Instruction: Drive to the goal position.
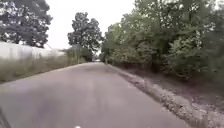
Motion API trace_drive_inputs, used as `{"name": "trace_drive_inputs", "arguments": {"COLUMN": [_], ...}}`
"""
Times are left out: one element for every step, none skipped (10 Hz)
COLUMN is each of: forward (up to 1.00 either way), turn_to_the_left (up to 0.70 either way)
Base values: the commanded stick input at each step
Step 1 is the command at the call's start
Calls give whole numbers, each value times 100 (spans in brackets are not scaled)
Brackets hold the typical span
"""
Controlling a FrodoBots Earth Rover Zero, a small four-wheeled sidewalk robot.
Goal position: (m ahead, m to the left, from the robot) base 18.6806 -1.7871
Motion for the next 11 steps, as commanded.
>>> {"name": "trace_drive_inputs", "arguments": {"forward": [100, 100, 100, 100, 100, 100, 100, 100, 100, 100, 100], "turn_to_the_left": [0, 0, 0, 0, 0, 0, 0, 0, 0, 0, 0]}}
